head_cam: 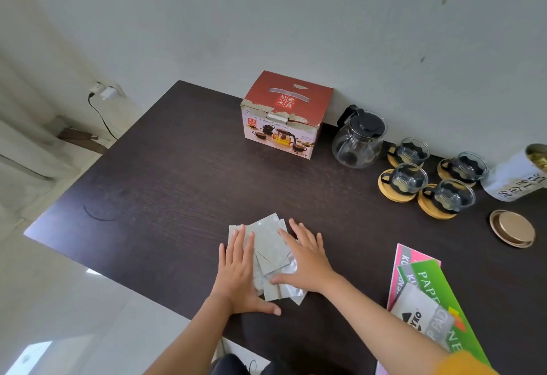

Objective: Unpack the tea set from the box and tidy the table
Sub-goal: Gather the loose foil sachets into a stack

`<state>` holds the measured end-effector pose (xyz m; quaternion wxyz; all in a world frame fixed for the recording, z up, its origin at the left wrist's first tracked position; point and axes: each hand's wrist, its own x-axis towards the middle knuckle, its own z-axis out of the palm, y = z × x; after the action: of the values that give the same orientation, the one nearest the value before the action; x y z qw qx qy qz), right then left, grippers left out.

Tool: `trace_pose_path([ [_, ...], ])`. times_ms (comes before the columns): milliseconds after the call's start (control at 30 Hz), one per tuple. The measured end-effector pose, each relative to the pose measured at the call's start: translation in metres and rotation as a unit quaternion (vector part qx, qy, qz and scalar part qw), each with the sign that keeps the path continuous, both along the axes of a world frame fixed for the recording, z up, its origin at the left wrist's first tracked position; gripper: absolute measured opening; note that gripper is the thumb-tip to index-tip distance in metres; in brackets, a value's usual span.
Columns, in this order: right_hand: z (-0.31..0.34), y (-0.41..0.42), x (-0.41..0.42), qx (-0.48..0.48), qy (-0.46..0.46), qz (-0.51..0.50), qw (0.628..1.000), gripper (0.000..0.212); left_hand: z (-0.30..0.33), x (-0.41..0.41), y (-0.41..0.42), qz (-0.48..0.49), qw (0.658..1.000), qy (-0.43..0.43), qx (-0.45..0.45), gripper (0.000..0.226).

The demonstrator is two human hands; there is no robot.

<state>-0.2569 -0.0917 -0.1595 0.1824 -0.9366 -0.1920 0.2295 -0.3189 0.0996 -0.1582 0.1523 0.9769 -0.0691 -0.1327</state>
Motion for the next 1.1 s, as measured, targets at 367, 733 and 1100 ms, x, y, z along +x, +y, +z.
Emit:
trace_pose_path([
  [367,-0.006,-0.001,-0.053,0.094,-0.107,-0.195,0.97,0.085,-0.004,0.0,0.003,0.245,0.953,-0.074,-0.164,0.116],
  [733,-0.018,0.037,-0.059,0.231,-0.079,-0.191,0.951,0.085,0.0,0.007,-0.026,0.262,0.89,-0.045,-0.369,0.077],
  [1100,0.006,0.036,0.015,0.211,-0.077,-0.185,0.957,0.059,-0.014,-0.017,0.003,0.089,0.993,-0.061,-0.042,0.142],
])
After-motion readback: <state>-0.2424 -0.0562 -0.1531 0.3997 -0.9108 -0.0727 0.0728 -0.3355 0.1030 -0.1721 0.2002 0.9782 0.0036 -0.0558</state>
